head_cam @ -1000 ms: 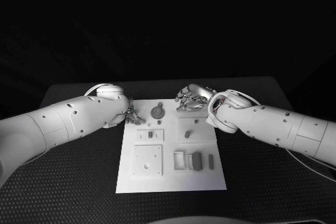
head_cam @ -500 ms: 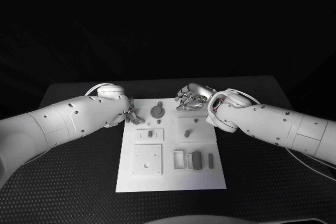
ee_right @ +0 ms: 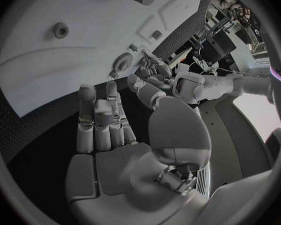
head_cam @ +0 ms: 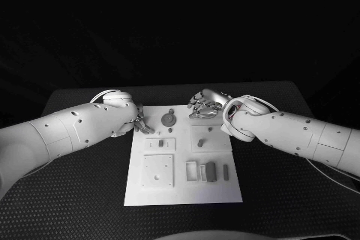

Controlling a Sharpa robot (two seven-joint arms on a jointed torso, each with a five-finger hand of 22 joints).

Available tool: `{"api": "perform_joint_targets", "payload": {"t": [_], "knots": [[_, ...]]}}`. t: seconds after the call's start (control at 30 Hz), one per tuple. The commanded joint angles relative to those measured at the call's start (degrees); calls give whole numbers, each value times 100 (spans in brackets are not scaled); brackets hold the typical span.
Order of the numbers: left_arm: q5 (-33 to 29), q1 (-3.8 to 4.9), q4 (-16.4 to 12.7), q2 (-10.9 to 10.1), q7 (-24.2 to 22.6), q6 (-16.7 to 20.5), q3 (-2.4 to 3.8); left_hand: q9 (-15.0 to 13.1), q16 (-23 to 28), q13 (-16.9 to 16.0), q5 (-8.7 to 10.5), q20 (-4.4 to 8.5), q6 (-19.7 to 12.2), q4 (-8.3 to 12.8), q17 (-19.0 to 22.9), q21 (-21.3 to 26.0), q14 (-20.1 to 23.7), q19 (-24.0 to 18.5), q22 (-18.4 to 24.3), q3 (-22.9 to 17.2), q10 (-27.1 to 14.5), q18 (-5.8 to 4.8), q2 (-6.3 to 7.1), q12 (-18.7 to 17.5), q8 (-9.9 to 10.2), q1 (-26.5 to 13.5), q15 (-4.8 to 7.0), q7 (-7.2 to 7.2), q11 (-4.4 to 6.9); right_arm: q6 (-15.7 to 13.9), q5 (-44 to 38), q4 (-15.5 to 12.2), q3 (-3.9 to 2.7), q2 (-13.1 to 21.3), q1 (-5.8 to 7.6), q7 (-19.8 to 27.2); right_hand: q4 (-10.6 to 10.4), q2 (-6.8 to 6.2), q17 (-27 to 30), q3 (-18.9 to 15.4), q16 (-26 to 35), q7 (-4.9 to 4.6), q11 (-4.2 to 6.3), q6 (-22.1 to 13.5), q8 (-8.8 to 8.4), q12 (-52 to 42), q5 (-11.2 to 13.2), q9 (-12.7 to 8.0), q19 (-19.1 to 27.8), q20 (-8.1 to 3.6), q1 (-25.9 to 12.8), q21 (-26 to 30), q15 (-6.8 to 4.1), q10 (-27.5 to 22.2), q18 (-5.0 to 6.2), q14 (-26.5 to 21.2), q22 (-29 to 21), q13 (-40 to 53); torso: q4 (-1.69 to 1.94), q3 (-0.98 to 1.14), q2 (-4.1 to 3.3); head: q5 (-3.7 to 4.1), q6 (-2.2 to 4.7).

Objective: Assemble the parts on the task board

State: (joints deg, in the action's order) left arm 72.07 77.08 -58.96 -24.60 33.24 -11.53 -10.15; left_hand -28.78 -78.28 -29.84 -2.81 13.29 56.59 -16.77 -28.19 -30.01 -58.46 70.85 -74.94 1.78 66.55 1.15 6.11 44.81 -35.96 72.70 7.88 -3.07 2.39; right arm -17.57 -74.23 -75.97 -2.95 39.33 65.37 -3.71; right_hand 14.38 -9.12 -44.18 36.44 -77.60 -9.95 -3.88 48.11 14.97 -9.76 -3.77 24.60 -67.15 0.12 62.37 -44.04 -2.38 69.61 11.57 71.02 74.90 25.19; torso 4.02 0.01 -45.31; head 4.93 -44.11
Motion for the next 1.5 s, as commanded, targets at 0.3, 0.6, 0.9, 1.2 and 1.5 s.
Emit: {"api": "perform_joint_targets", "payload": {"t": [0.3,0.6,0.9,1.2,1.5], "knots": [[-421,-73,-36,-158,-71,188,-36,181,-9,42,-553,12,0,16,36,35,-14,25,-87,26,4,179,-116,33,87,642,8,-58,-18,65,-13,1,0,4,-3,33,-30,1,8,3,40,-45,-26,-14,16,-37,-7,-9,3,-42,-63,26,13,10,343,-43,112,5,3,-2,-1,4,4],[-793,-73,-60,-299,-59,204,-29,190,7,90,-441,-8,-23,8,76,106,1,29,-76,-774,-21,158,-3,15,121,627,-17,-82,-43,100,-13,17,0,11,-4,-3,-37,3,8,2,40,-46,-26,-16,15,-37,-6,-10,2,-41,-70,27,14,8,343,-43,112,5,2,1,1,1,23],[-837,-73,-74,-350,-75,344,-26,205,15,114,-32,-17,-101,-3,114,160,47,15,-78,-1288,-90,170,526,33,170,-515,-39,-111,-67,90,-13,23,0,2,-6,4,-45,0,9,-1,41,-47,-28,-21,14,-34,-6,-12,5,-40,-80,29,15,2,343,-46,112,4,4,2,2,-3,29],[-677,-70,-108,-382,-48,493,-11,155,-30,98,-2,-31,-186,-12,116,177,109,-24,-105,-1409,-147,222,792,77,144,-1511,-47,-125,-76,83,-13,21,0,5,-11,8,-46,-1,9,-1,42,-48,-28,-22,14,-33,-6,-12,5,-40,-81,29,15,0,343,-47,112,4,-2,2,1,-13,30],[-520,-45,-347,-539,135,50,14,144,-40,95,-3,-26,-189,-4,117,172,110,-18,-107,-1434,-147,238,797,86,134,-1543,-40,-119,-70,91,-13,20,0,11,-14,6,-46,-5,10,-2,43,-48,-29,-25,13,-32,-6,-13,7,-40,-82,30,16,-2,343,-48,112,4,2,7,5,-15,27]]}}
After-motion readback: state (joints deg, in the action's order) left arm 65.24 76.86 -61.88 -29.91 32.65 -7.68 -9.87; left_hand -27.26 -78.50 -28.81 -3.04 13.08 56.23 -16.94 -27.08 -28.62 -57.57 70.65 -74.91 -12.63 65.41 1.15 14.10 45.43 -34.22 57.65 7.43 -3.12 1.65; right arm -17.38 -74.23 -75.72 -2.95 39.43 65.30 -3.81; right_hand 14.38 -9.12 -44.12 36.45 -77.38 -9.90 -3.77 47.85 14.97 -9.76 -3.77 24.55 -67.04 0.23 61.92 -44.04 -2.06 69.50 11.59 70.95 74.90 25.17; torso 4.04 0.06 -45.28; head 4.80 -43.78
